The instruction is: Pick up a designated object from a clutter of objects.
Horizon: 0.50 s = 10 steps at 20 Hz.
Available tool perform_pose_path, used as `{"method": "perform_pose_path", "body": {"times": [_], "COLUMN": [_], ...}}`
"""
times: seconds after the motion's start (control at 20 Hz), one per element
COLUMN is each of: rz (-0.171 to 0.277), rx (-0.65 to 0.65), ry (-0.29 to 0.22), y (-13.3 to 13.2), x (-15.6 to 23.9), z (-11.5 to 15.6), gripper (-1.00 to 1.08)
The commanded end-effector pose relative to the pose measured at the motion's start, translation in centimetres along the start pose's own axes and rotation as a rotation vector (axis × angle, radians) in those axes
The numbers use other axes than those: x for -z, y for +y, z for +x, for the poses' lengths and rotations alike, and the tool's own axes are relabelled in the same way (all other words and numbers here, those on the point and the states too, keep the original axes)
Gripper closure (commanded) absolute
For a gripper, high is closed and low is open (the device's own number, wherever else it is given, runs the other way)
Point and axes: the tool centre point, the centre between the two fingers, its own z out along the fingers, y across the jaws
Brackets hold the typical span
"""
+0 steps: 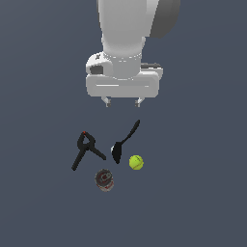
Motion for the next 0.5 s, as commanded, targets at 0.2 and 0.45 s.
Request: {"method": "perform_pose_path", "body": {"times": [0.2, 0.45], "rz": [-0.007, -0.022], "rx": [-0.021, -0.057], "ry": [0.003, 0.009], "y": [0.9, 2.8], "x": [-0.2, -0.3], "z": [0.1, 0.2], "gripper": [-0.92, -0.92]}}
